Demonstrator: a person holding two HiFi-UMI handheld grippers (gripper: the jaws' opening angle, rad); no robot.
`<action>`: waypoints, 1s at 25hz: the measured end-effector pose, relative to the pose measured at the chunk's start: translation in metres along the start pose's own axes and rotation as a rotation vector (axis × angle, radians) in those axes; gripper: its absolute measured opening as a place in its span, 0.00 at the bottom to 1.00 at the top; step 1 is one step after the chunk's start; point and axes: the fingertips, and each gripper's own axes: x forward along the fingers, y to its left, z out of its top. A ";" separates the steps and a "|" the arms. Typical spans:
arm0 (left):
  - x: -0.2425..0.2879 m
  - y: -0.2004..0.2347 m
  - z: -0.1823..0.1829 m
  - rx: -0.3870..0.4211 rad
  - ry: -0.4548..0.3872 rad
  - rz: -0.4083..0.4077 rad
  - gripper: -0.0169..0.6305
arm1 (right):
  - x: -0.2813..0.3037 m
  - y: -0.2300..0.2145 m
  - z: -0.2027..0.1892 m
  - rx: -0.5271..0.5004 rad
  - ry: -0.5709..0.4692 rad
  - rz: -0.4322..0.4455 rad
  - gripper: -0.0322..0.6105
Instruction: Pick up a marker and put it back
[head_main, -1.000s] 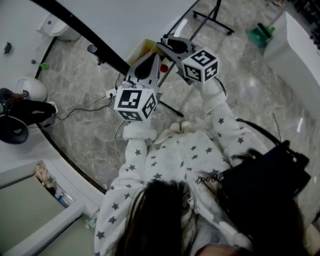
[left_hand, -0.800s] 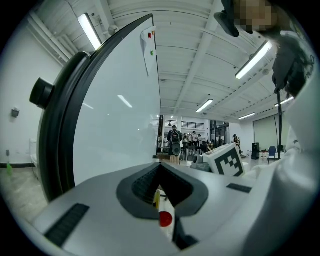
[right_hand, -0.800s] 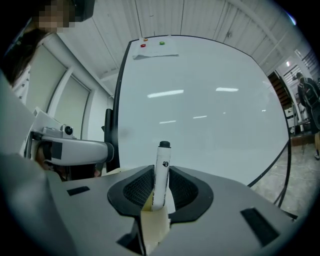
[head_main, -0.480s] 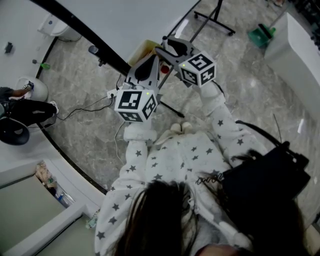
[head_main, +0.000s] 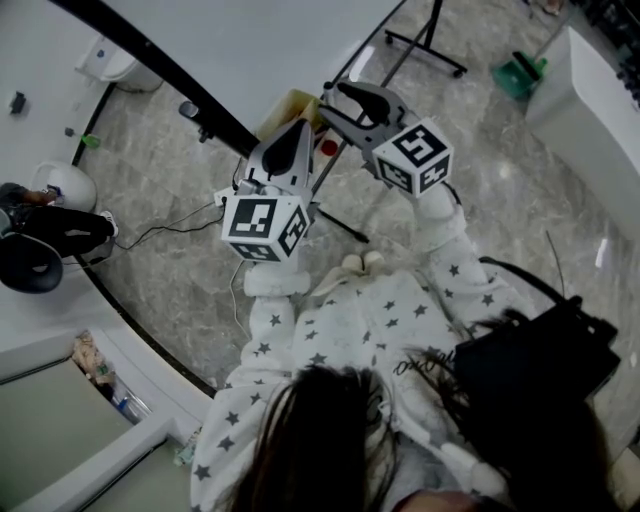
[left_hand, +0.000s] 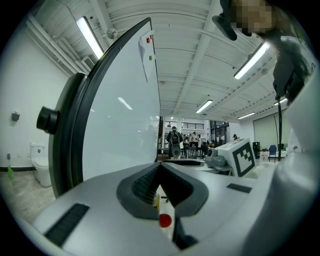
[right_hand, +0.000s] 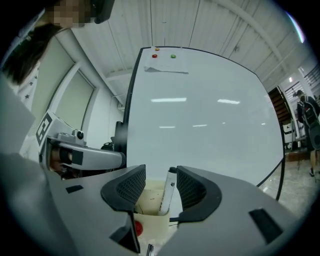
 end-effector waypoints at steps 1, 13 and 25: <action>-0.002 -0.002 0.005 0.002 -0.006 -0.004 0.03 | -0.005 0.005 0.006 -0.006 0.000 0.011 0.36; -0.020 -0.029 0.036 0.006 -0.053 -0.067 0.03 | -0.040 0.051 0.060 -0.026 -0.058 0.064 0.06; -0.018 -0.029 0.034 0.011 -0.051 -0.078 0.03 | -0.042 0.056 0.058 -0.033 -0.052 0.056 0.06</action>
